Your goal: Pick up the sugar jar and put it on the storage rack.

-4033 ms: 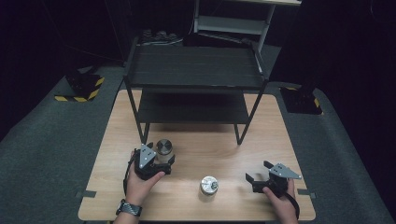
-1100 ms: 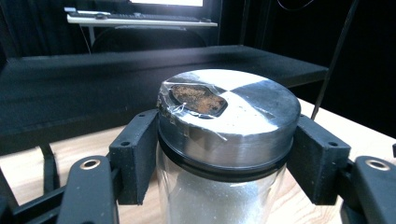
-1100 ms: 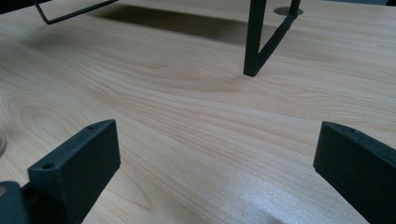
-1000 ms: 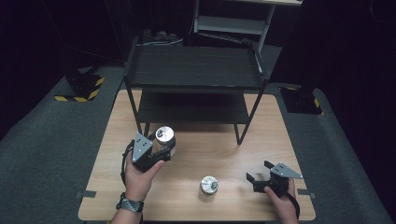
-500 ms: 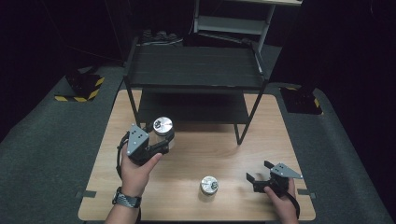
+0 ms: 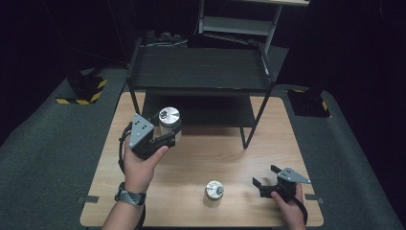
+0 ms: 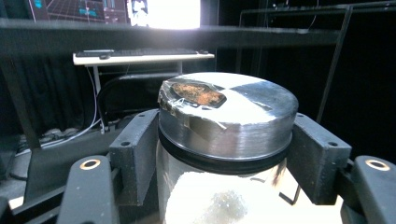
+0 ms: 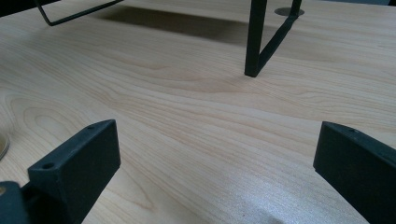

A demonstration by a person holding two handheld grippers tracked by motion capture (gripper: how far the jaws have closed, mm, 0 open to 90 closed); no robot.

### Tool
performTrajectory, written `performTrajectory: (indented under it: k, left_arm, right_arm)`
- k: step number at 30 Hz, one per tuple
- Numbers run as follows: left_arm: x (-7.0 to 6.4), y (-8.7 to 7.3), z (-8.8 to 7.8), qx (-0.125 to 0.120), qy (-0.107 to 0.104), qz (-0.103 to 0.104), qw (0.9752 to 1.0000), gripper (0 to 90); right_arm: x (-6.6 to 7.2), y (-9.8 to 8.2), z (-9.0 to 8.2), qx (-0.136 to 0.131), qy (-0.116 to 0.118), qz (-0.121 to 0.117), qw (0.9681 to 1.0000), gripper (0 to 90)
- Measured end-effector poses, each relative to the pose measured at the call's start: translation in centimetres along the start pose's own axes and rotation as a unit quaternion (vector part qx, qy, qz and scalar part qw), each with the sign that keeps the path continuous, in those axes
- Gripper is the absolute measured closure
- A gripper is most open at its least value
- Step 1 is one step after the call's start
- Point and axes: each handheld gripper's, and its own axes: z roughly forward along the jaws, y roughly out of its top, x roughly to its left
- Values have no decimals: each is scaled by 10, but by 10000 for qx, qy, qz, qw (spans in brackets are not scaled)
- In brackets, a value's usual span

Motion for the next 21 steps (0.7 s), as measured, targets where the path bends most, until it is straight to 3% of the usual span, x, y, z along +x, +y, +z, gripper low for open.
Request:
performTrajectory:
  k: [21]
  left_arm:
    - [2, 58, 8, -413, 43, 35, 9991, 323]
  right_arm:
    - [-1, 0, 0, 3, 18, 12, 10000, 2]
